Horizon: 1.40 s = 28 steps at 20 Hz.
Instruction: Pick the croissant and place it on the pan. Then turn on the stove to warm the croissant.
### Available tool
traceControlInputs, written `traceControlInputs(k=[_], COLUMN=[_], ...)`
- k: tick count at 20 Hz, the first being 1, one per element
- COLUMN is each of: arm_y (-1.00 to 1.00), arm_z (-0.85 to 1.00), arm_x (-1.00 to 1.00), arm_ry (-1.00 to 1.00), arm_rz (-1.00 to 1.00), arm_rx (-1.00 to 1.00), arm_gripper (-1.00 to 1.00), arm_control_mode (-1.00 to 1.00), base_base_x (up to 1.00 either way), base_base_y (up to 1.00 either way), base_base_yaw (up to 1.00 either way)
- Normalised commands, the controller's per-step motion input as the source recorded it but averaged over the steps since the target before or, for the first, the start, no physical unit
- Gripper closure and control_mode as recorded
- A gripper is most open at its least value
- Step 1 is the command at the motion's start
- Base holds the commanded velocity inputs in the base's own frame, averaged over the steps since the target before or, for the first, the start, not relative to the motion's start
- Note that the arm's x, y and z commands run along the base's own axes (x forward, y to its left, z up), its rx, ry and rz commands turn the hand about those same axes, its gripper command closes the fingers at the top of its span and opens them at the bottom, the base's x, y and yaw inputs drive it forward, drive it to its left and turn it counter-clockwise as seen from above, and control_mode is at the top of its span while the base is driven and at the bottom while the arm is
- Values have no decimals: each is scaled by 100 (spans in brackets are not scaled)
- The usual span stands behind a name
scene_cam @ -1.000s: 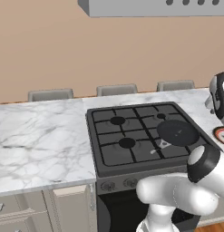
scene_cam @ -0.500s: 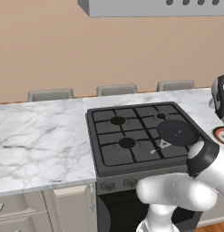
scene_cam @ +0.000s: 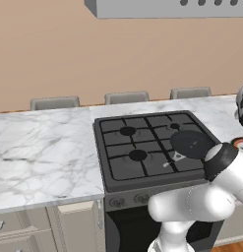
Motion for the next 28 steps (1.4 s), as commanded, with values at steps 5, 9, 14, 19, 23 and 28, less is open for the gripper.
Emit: traceControlInputs(k=[5,9,14,19,23,28], arm_y=[-25,-23,-30,-33,-30,-21], arm_z=[-3,0,-17,-11,-4,-3], arm_x=[0,0,0,0,0,0], arm_ry=[0,0,0,0,0,0], arm_rz=[0,-1,-3,-3,-1,0], arm_rx=[0,0,0,0,1,0], arm_gripper=[-100,-100,-100,-100,-100,-100], arm_control_mode=[-100,-100,-100,-100,-100,-100], base_base_x=[0,0,0,0,0,0], base_base_y=[0,0,0,0,0,0], base_base_yaw=[0,0,0,0,0,0])
